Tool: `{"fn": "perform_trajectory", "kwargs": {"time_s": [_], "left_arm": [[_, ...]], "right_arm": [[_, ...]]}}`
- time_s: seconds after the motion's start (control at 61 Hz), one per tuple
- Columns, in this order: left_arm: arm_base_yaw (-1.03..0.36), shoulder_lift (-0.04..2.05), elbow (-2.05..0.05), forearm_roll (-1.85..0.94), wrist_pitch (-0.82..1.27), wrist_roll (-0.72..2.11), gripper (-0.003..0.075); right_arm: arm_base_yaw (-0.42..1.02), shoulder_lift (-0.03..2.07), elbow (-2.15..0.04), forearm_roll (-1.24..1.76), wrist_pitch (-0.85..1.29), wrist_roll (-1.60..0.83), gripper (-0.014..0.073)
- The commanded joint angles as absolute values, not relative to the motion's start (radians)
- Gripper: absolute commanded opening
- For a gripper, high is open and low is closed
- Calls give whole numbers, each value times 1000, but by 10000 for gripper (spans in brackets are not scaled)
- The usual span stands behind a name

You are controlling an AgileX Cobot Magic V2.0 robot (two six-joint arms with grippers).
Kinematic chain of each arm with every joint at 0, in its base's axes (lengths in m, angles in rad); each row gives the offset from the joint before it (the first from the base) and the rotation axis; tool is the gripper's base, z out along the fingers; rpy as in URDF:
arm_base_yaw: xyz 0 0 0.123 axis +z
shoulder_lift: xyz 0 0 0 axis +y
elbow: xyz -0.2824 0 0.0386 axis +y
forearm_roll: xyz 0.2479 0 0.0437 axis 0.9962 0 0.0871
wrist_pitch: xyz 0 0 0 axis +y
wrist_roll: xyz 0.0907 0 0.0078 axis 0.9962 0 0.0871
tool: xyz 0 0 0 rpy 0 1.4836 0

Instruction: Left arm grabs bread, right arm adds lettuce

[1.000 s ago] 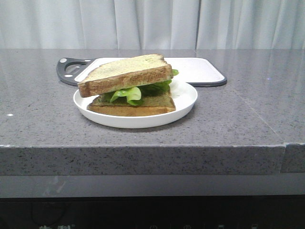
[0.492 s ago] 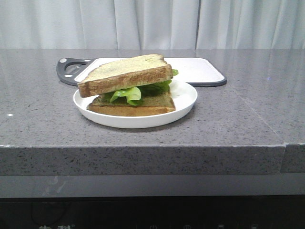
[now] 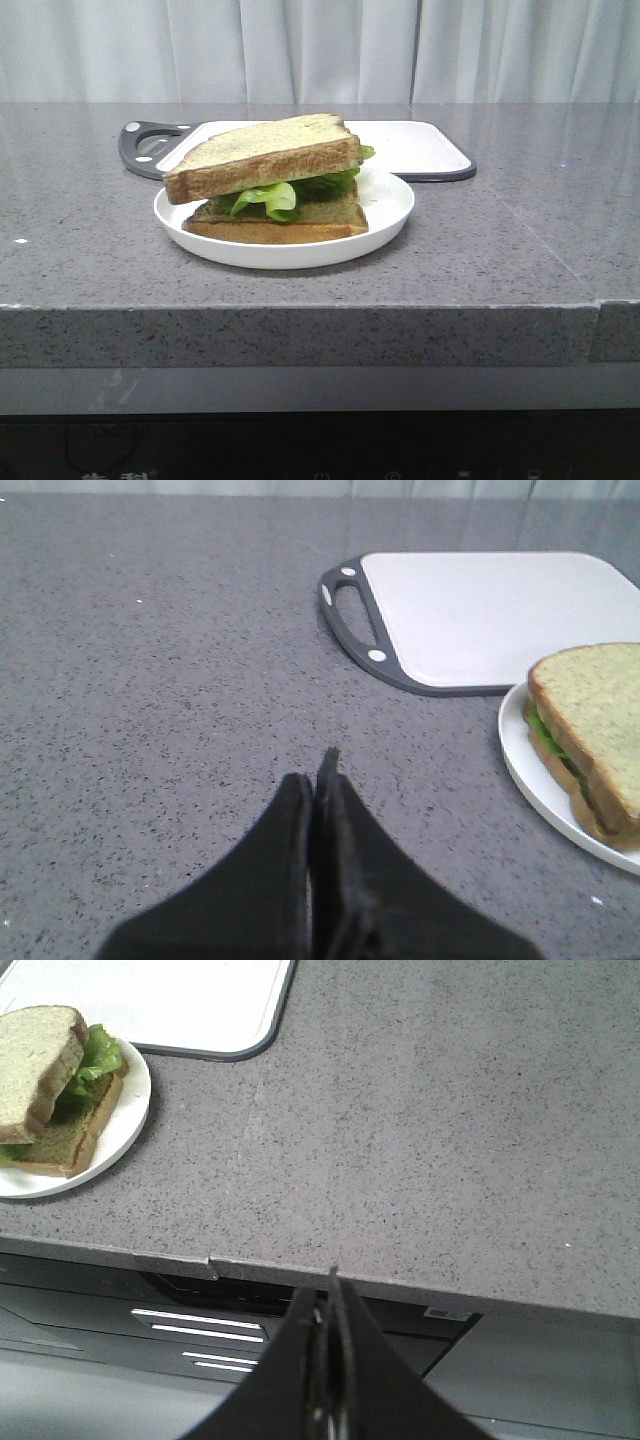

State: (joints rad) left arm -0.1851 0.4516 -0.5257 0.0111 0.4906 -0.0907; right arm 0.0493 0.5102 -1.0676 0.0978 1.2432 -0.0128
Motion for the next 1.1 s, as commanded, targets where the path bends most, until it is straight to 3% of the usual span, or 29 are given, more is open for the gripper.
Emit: {"fn": "perform_trajectory", "kwargs": {"time_s": [0.0, 0.393, 0.672, 1.082], "left_arm": [[-133, 380, -445, -44, 297, -101, -20], [-55, 45, -124, -88, 144, -101, -20], [-55, -25, 13, -88, -42, -101, -20], [-55, -21, 11, -76, -34, -99, -20]], "right_arm": [[44, 522, -1084, 101, 1175, -12, -118], [44, 522, -1084, 101, 1175, -12, -118], [44, 522, -1084, 101, 1175, -12, -118], [44, 522, -1084, 101, 1176, -12, -118]]}}
